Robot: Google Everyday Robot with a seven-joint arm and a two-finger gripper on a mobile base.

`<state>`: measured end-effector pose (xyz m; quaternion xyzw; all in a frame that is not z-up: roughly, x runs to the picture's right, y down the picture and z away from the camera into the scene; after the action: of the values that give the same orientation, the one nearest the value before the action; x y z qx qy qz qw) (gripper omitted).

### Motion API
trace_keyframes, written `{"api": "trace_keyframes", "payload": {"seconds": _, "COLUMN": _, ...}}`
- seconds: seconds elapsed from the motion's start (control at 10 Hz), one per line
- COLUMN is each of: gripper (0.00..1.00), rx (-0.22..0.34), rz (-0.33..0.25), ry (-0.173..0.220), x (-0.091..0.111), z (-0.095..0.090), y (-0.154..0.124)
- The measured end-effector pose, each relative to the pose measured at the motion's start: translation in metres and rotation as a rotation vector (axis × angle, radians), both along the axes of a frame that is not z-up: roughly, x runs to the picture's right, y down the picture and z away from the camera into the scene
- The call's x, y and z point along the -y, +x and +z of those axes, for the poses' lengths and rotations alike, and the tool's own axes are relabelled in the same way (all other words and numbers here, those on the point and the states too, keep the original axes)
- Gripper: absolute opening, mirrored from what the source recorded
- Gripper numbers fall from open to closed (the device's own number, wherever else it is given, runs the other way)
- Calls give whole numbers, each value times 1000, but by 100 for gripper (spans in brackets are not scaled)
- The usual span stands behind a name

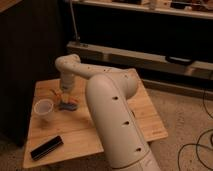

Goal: Place the pepper on the white sponge

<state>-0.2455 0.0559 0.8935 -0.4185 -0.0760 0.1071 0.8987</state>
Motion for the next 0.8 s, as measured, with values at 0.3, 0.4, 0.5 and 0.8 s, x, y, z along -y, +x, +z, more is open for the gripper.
{"api": "trace_keyframes", "payload": {"seconds": 0.3, "gripper": 0, "rx": -4, "rz": -16, "ry": -10, "x": -6, "z": 4, "y": -2}}
{"api": "trace_keyframes", "payload": {"seconds": 0.4, "gripper": 0, "rx": -9, "rz": -22, "ry": -16, "x": -9, "z": 7, "y": -2}}
{"api": "trace_keyframes", "payload": {"seconds": 0.5, "gripper": 0, "rx": -14, "rz": -27, "ry": -20, "x": -11, "z": 9, "y": -2}}
{"api": "trace_keyframes", "payload": {"seconds": 0.8, "gripper": 10, "rx": -30, "rz": -40, "ry": -30, "x": -15, "z": 15, "y": 0}}
